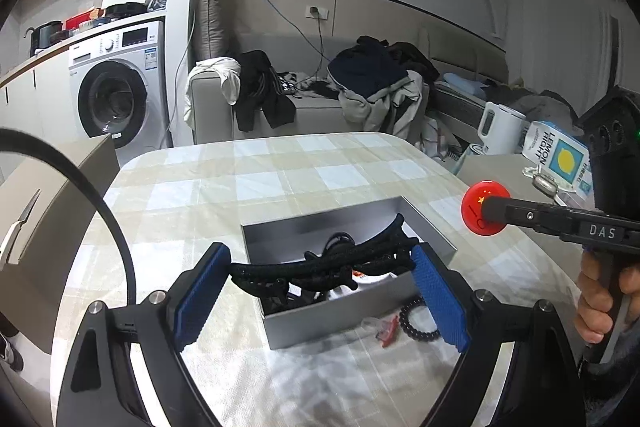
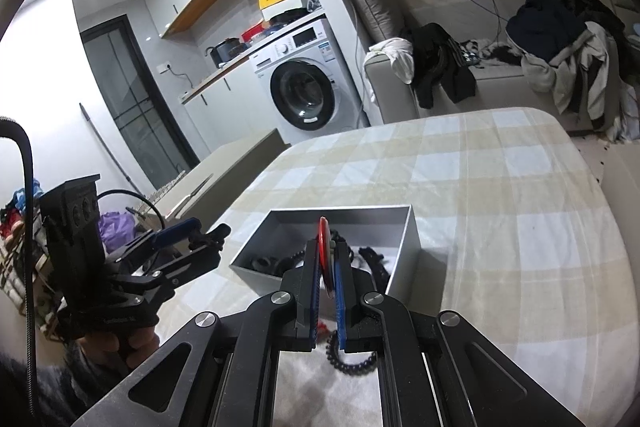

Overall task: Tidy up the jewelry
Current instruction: 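Carry the comb and badge into the silver box and open both grippers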

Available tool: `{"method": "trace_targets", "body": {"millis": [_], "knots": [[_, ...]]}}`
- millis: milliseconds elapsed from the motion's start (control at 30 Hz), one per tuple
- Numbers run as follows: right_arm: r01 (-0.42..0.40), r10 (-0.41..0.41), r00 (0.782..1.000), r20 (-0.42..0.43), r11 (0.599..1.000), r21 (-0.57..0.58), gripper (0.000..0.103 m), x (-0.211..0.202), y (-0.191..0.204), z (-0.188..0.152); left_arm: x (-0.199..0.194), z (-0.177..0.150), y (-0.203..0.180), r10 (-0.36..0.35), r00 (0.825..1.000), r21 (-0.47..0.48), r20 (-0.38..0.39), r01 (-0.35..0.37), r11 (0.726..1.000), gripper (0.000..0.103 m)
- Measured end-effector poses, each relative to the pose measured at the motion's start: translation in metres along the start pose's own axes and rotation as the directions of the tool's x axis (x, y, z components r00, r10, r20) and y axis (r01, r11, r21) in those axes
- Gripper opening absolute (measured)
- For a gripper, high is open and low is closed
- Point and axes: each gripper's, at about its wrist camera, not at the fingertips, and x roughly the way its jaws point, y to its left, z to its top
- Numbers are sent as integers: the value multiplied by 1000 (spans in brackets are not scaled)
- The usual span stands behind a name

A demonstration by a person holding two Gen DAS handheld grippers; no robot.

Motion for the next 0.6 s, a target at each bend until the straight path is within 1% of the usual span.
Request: {"method": "trace_targets", "body": {"millis": [400, 500, 600], "knots": [[-1, 1, 1000, -4, 1000, 4, 6, 15, -1, 14, 10, 4, 0, 27, 1000, 10, -12, -27, 1000, 88], [-21, 22, 1000, -15, 999, 26, 6, 21, -4, 17, 12, 4, -1, 40, 999, 23, -14, -39, 999, 88], [-25, 26, 999, -21, 999, 45, 6, 25, -8, 18, 13, 5, 0, 44, 999, 26, -17, -44, 999, 88]]}}
